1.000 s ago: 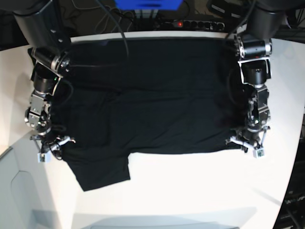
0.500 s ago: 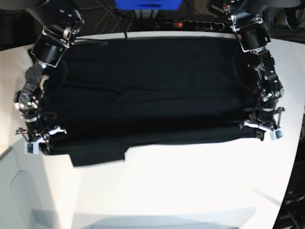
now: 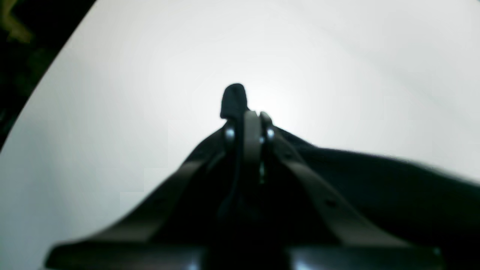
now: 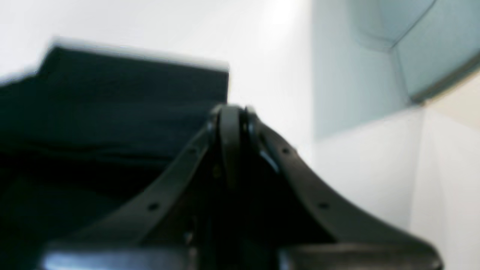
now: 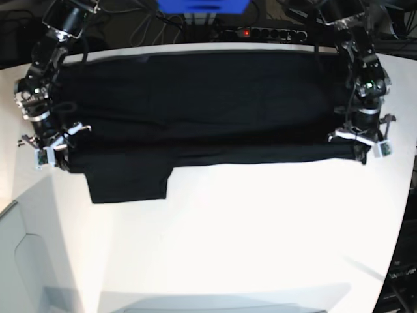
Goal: Fold the T-shirt properly
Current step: 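Lift the grasped edge with both grippers and fold it over, then grasp the hanging sleeve with the right gripper and tuck it in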
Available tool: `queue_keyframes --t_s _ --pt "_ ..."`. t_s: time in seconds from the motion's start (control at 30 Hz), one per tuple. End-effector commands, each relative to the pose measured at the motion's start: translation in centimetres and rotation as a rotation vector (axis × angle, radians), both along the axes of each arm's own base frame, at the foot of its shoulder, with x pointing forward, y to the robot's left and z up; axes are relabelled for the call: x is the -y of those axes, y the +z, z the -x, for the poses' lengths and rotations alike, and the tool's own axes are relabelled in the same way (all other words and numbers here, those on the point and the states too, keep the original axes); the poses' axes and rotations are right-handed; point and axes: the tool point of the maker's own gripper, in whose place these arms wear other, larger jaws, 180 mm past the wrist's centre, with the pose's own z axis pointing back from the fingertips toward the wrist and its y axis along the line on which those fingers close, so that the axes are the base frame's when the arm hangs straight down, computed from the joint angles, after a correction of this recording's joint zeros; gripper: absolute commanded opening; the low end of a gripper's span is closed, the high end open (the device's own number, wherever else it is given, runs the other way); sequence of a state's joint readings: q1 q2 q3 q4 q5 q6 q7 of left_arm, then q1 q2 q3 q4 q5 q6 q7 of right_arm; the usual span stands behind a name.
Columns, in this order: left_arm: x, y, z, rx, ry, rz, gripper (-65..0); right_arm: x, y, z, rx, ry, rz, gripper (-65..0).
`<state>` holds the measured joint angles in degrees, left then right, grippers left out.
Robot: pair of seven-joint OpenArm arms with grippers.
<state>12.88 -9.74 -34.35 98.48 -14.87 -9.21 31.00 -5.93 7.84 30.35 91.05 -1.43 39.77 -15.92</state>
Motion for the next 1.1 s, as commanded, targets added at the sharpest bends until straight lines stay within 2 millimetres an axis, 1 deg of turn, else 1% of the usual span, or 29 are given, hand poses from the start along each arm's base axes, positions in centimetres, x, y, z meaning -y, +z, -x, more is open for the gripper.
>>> queue_keyframes --t_s 0.0,0.17,0.3,0.53,0.73,0.8,0.83,0.97,1.03,1.07 --pt "-0.9 1.5 0.3 0.039 0.018 -0.033 -65.0 0.2 1.8 -0.4 0.062 0.012 0.004 -65.0" --pt "-2.1 -0.2 3.5 -0.022 0.074 -0.029 -65.0 0.2 1.2 2.0 0.041 0.021 -0.034 -65.0" --pt "-2.3 -1.1 4.8 -0.058 0.078 -0.031 -65.0 0.1 0.9 2.8 0.025 0.025 -0.032 -65.0" --pt "-1.5 -2.8 6.0 -0.092 0.094 0.010 -65.0 -0.1 -0.1 3.6 -0.009 0.024 -0.037 -65.0" --pt "-1.0 -3.2 6.0 -0.103 0.087 0.022 -64.1 -0.1 -0.6 3.9 -0.030 0.028 -0.033 -65.0" --pt "-0.9 -3.1 6.0 -0.102 0.086 0.020 -60.7 0.1 -0.7 4.0 -0.031 0.026 -0.032 -60.2" --pt "-0.9 -3.0 6.0 -0.102 0.086 0.019 -57.9 0.1 -0.7 4.0 -0.031 0.026 -0.032 -57.2" --pt "-1.0 -2.6 6.1 -0.095 0.086 0.011 -42.9 0.0 -0.2 3.7 -0.015 0.026 -0.030 -43.9" --pt "-1.1 -2.5 6.1 -0.089 0.088 0.007 -39.2 0.1 0.3 3.5 -0.002 0.026 -0.028 -39.8" --pt "-1.1 -2.4 6.0 -0.086 0.088 0.006 -39.1 0.0 0.5 3.4 0.006 0.028 -0.025 -38.6"
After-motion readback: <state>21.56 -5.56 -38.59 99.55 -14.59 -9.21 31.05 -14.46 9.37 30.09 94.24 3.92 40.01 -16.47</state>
